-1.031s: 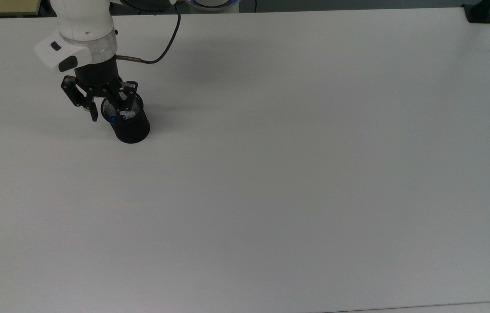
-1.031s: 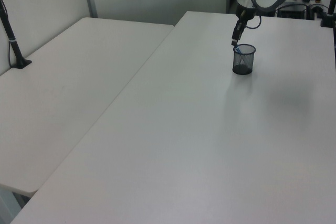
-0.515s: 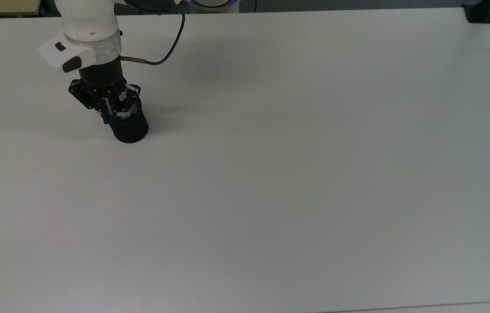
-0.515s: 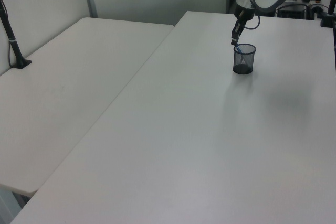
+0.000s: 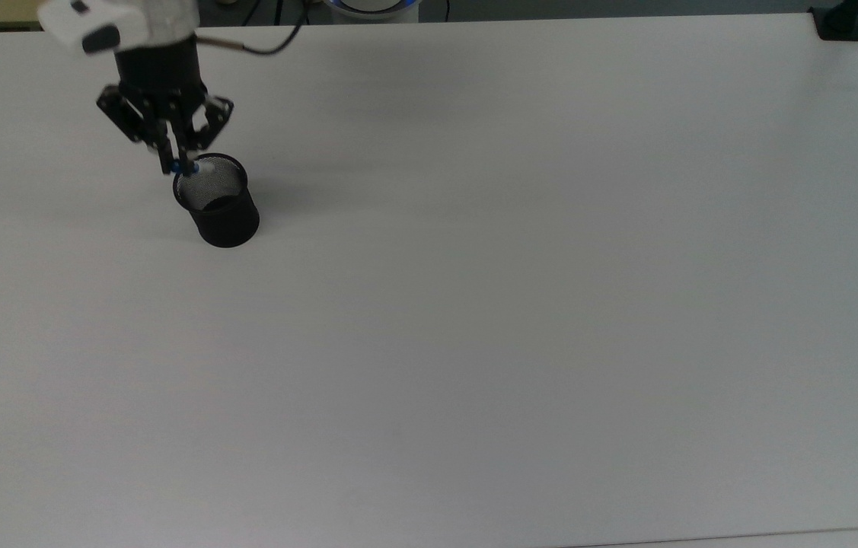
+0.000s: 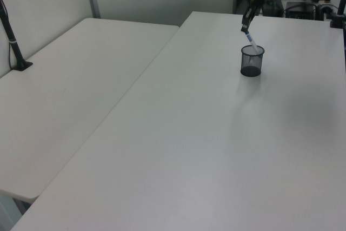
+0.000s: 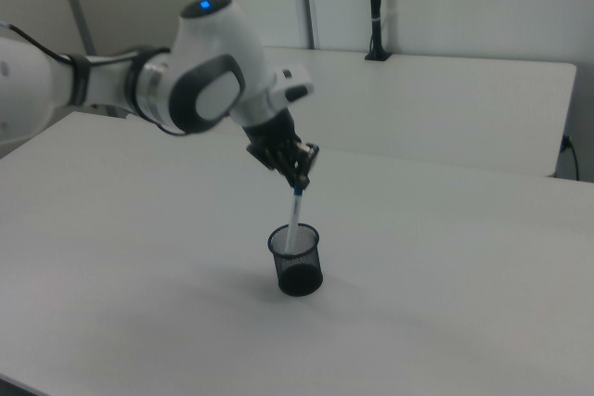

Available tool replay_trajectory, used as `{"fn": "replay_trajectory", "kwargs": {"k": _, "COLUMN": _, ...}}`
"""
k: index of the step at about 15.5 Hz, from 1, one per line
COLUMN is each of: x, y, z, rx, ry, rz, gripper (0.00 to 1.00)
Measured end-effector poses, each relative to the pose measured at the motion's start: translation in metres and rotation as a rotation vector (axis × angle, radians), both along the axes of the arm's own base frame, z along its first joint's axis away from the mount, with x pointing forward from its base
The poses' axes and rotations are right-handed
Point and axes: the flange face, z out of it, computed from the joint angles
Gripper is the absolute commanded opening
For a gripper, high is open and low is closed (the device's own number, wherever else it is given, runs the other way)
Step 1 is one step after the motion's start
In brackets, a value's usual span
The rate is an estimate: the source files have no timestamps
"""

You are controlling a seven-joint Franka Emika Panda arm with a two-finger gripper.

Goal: Remove the marker
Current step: 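Lift the marker up out of the mesh cup, then carry the marker beside the cup and lower it to the table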

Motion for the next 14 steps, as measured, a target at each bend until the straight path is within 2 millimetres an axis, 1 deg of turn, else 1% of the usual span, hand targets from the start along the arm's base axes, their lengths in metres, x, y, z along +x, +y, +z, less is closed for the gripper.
{"fn": "replay_trajectory", "kwargs": {"k": 1, "x": -0.01, "y": 0.002, "z": 0.027, "rx": -0.004, "ry": -0.013, "rz": -0.003, "gripper": 0.09}}
{"fn": "replay_trajectory", "kwargs": {"k": 3, "x": -0.022, "y": 0.004, "z": 0.061, "rx": 0.002, "ry": -0.027, "rz": -0.01, "gripper": 0.09}}
{"fn": "replay_trajectory", "kwargs": {"k": 5, "x": -0.03, "y": 0.007, "z": 0.09, "rx": 0.025, "ry": -0.042, "rz": -0.019, "gripper": 0.09}}
{"fn": "replay_trajectory", "kwargs": {"k": 6, "x": -0.034, "y": 0.01, "z": 0.101, "rx": 0.038, "ry": -0.033, "rz": -0.02, "gripper": 0.09}}
{"fn": "replay_trajectory", "kwargs": {"k": 7, "x": -0.036, "y": 0.016, "z": 0.107, "rx": 0.05, "ry": -0.006, "rz": -0.014, "gripper": 0.09}}
{"fn": "replay_trajectory", "kwargs": {"k": 8, "x": -0.037, "y": 0.025, "z": 0.106, "rx": 0.06, "ry": 0.035, "rz": 0.0, "gripper": 0.09}}
{"fn": "replay_trajectory", "kwargs": {"k": 10, "x": -0.035, "y": 0.052, "z": 0.089, "rx": 0.077, "ry": 0.137, "rz": 0.044, "gripper": 0.09}}
{"fn": "replay_trajectory", "kwargs": {"k": 12, "x": -0.026, "y": 0.078, "z": 0.06, "rx": 0.095, "ry": 0.226, "rz": 0.076, "gripper": 0.09}}
{"fn": "replay_trajectory", "kwargs": {"k": 14, "x": -0.014, "y": 0.097, "z": 0.029, "rx": 0.121, "ry": 0.282, "rz": 0.075, "gripper": 0.09}}
